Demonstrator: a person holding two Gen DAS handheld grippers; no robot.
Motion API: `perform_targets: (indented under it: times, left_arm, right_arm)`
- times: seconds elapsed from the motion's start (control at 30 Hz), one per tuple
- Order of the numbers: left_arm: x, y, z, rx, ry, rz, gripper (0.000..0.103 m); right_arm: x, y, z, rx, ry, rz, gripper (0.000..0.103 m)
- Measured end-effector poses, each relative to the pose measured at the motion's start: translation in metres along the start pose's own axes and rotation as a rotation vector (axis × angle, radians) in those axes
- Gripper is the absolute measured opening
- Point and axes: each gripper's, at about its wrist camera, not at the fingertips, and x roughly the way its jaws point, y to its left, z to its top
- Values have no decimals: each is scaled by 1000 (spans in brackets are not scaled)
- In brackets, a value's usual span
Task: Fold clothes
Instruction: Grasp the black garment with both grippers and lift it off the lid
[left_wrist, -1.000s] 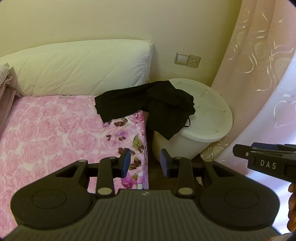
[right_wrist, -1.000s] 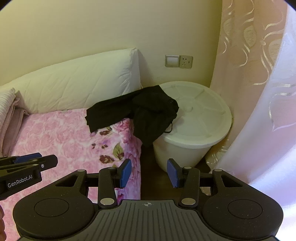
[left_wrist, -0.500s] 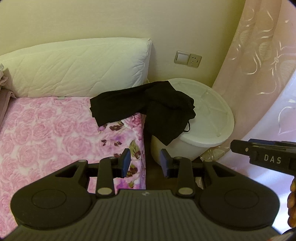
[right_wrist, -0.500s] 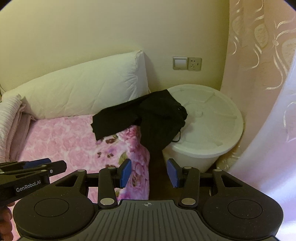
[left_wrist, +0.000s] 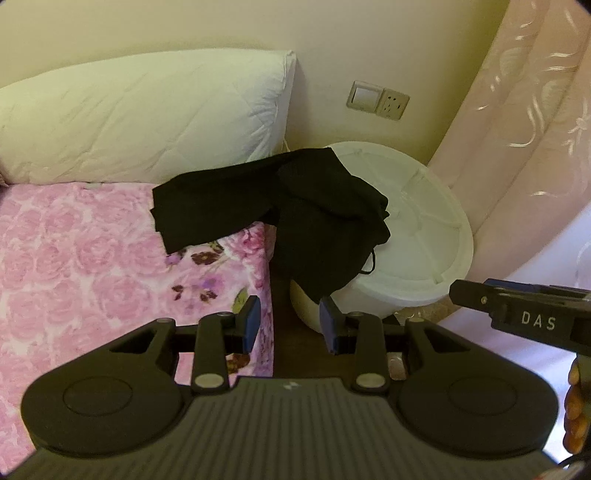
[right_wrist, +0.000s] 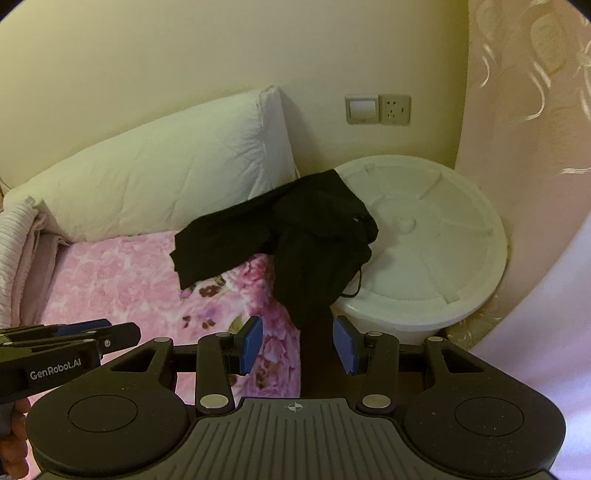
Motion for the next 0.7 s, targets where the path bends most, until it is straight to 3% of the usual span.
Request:
perform_targets:
  times: [0.3,0.7]
  left_arm:
    - [63,-21,41,-12,39,11,31]
    - [163,-18,71,-107,103,22,31]
  right_arm:
    - [60,-43,48,3,89,-27,47]
    - [142,-77,92,-49,120,-86,47]
